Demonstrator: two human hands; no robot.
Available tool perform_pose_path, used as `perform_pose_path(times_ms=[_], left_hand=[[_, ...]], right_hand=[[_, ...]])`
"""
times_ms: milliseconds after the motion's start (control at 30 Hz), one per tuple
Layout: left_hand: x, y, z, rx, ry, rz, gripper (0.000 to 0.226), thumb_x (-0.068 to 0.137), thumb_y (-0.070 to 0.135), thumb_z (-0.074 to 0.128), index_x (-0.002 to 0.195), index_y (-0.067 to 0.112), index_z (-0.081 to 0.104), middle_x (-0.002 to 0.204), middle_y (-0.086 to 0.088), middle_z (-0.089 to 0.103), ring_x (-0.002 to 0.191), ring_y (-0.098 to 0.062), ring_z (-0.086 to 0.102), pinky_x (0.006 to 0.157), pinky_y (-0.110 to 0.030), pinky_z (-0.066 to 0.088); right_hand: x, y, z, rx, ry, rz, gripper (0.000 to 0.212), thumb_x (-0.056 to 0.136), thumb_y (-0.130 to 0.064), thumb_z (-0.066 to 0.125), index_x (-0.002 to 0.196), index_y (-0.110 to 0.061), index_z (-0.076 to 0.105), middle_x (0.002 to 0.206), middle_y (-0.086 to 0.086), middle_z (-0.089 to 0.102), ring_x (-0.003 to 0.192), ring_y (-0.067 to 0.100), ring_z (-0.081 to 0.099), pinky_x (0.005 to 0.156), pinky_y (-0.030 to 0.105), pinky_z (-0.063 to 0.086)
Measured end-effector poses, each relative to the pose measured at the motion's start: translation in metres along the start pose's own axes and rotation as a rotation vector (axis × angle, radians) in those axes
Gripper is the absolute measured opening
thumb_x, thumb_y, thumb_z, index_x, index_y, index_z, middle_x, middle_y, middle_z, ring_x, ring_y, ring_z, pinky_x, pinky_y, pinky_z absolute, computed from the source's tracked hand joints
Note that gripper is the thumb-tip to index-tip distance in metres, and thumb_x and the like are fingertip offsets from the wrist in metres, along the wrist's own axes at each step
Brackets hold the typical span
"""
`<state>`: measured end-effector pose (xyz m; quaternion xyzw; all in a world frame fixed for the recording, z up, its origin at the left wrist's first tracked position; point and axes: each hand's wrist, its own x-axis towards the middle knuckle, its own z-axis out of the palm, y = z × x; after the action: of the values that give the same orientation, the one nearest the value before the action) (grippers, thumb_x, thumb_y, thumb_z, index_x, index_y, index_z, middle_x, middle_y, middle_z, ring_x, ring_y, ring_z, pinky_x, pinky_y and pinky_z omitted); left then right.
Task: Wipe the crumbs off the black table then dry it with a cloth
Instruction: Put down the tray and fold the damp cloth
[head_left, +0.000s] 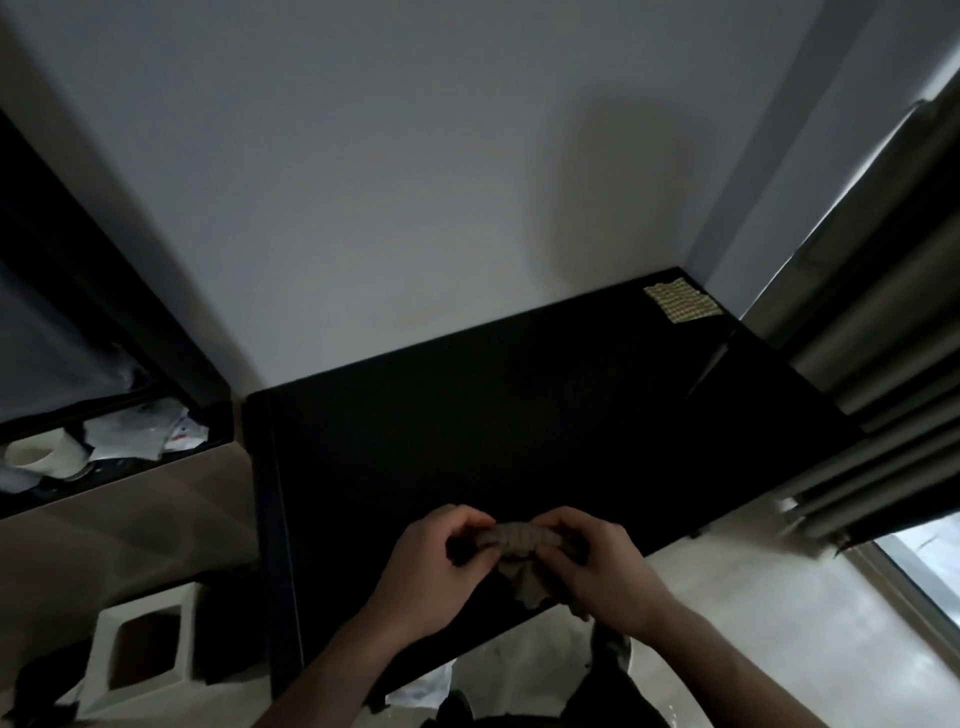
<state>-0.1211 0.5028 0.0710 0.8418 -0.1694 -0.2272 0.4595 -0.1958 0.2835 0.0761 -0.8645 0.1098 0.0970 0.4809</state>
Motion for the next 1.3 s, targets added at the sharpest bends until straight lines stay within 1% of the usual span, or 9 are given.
perform_pose_path(times_ms=[200, 433, 533, 600, 700, 800, 967, 1133, 1300], left_hand=[[0.044, 0.025, 0.025, 0.012, -0.017, -0.065, 0.009, 0.098, 0.026, 0.067, 0.099, 0.034, 0.07, 0.098, 0.014, 0.074, 0.095, 0.004, 0.07, 0.088, -0.034, 0.063], [0.131, 0.082, 0.088, 0.004, -0.024, -0.167, 0.009, 0.103, 0.027, 0.059, 0.105, 0.031, 0.066, 0.101, 0.007, 0.07, 0.093, -0.004, 0.069, 0.084, -0.028, 0.06], [0.171, 0.113, 0.123, -0.062, -0.032, -0.209, 0.012, 0.104, 0.029, 0.055, 0.105, 0.027, 0.067, 0.101, -0.002, 0.07, 0.093, -0.009, 0.069, 0.082, -0.029, 0.059], [0.197, 0.135, 0.145, -0.088, -0.023, -0.239, 0.015, 0.104, 0.033, 0.054, 0.103, 0.028, 0.069, 0.098, -0.001, 0.07, 0.09, -0.006, 0.068, 0.078, -0.025, 0.055], [0.233, 0.164, 0.173, -0.151, -0.039, -0.27, 0.018, 0.104, 0.036, 0.053, 0.103, 0.03, 0.07, 0.098, 0.0, 0.072, 0.089, -0.006, 0.07, 0.078, -0.023, 0.053], [0.263, 0.182, 0.192, -0.171, -0.044, -0.312, 0.02, 0.104, 0.04, 0.053, 0.104, 0.031, 0.07, 0.101, 0.003, 0.073, 0.093, -0.008, 0.072, 0.08, -0.023, 0.054], [0.302, 0.196, 0.211, -0.173, -0.054, -0.301, 0.021, 0.103, 0.041, 0.054, 0.104, 0.027, 0.07, 0.101, 0.003, 0.075, 0.095, -0.008, 0.072, 0.084, -0.026, 0.057], [0.34, 0.201, 0.23, -0.129, -0.053, -0.24, 0.022, 0.102, 0.042, 0.055, 0.1, 0.027, 0.07, 0.097, 0.002, 0.075, 0.091, -0.007, 0.073, 0.081, -0.027, 0.059], [0.379, 0.216, 0.254, -0.164, -0.111, -0.254, 0.025, 0.1, 0.044, 0.058, 0.101, 0.023, 0.071, 0.097, 0.0, 0.076, 0.092, -0.012, 0.073, 0.086, -0.035, 0.058]], right_hand=[[0.027, 0.025, -0.049, -0.001, -0.046, -0.023, 0.02, 0.098, -0.029, 0.071, 0.112, -0.043, 0.068, 0.102, -0.02, 0.073, 0.093, -0.002, 0.071, 0.08, 0.022, 0.06], [0.078, 0.098, -0.143, 0.098, -0.104, -0.033, 0.032, 0.094, -0.024, 0.075, 0.12, -0.041, 0.069, 0.11, -0.02, 0.073, 0.103, -0.001, 0.071, 0.09, 0.025, 0.059], [0.101, 0.133, -0.196, 0.161, -0.077, -0.021, 0.022, 0.096, -0.027, 0.073, 0.115, -0.038, 0.073, 0.107, -0.017, 0.075, 0.101, 0.002, 0.072, 0.089, 0.029, 0.061], [0.115, 0.152, -0.231, 0.178, -0.056, -0.006, 0.016, 0.098, -0.025, 0.071, 0.11, -0.034, 0.076, 0.104, -0.016, 0.076, 0.097, 0.001, 0.073, 0.087, 0.029, 0.062], [0.135, 0.172, -0.277, 0.157, -0.045, -0.011, 0.016, 0.098, -0.026, 0.071, 0.109, -0.035, 0.076, 0.102, -0.014, 0.077, 0.095, -0.001, 0.073, 0.083, 0.025, 0.061], [0.15, 0.188, -0.311, 0.143, -0.064, 0.005, 0.02, 0.096, -0.028, 0.074, 0.114, -0.037, 0.074, 0.103, -0.013, 0.077, 0.096, 0.003, 0.074, 0.084, 0.03, 0.063], [0.167, 0.208, -0.347, 0.124, -0.086, 0.022, 0.035, 0.088, -0.022, 0.082, 0.117, -0.039, 0.072, 0.105, -0.012, 0.078, 0.093, 0.006, 0.075, 0.085, 0.036, 0.064], [0.175, 0.219, -0.365, 0.154, -0.014, 0.059, 0.024, 0.09, -0.035, 0.08, 0.112, -0.04, 0.074, 0.106, -0.012, 0.077, 0.097, 0.004, 0.074, 0.088, 0.033, 0.062], [0.18, 0.236, -0.376, 0.089, -0.095, 0.133, 0.052, 0.07, -0.041, 0.094, 0.116, -0.044, 0.069, 0.109, -0.019, 0.076, 0.098, -0.001, 0.073, 0.086, 0.024, 0.061]])
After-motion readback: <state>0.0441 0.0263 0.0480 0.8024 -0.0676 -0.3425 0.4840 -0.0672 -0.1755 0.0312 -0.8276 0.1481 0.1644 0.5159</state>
